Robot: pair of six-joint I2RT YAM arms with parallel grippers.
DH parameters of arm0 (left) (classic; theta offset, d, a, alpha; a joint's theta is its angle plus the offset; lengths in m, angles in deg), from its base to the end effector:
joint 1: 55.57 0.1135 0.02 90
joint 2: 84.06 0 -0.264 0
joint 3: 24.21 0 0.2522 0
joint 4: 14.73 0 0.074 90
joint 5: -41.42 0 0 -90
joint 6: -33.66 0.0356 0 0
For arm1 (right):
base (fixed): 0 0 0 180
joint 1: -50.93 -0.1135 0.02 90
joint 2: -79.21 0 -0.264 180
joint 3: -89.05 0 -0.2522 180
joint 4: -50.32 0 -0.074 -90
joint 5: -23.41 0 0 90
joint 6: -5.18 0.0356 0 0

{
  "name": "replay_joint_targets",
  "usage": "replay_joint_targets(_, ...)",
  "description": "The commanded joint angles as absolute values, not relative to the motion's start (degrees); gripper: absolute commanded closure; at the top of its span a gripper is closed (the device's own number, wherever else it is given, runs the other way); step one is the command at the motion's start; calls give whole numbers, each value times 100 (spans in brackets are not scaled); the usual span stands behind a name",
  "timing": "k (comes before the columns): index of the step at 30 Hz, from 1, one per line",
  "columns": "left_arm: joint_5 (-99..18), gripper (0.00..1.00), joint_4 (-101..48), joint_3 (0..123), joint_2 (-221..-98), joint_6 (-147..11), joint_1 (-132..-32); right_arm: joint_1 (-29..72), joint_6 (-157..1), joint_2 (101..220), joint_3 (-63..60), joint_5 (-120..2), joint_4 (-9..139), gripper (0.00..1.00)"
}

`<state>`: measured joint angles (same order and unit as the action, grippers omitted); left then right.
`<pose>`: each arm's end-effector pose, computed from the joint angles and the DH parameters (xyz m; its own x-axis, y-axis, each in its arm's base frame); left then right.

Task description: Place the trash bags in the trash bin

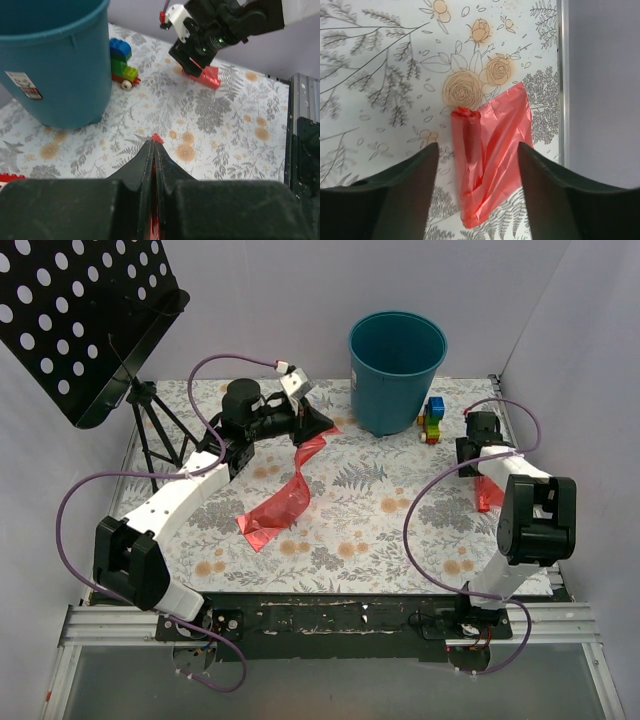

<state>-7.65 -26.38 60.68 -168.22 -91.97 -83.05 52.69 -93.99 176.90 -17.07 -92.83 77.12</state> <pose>0.2948 -0.1796 0.3602 -0.6721 -0.1465 -0.7258 0.6493 0.3545 -0.6729 0.3526 -0.0266 0.1914 -0.8117 -0.1181 -0.5720 0.1809 0.8803 -0.4385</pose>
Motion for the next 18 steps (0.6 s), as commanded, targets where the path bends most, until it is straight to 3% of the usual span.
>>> replay_joint_targets(1,-964,100,-2454,6758,-16729,-9368,-8299,5277,-8958,16695,-1610,-8726,8155,24)
replay_joint_targets(4,-1227,100,-2304,7258,-16984,-9509,-8299,5260,-8684,15904,-1768,-7989,8569,21)
replay_joint_targets(6,-1622,100,-2190,7619,-17159,-9684,-8299,5120,-8823,15360,-1873,-6858,8702,21)
replay_joint_targets(11,-2483,100,-1734,8428,-17581,-10176,-8290,3628,-9649,14146,-2453,-5369,7798,19)
replay_joint_targets(18,-3073,100,-1030,8736,-17687,-9976,-8299,2264,-9923,14582,-1989,-4672,7183,15)
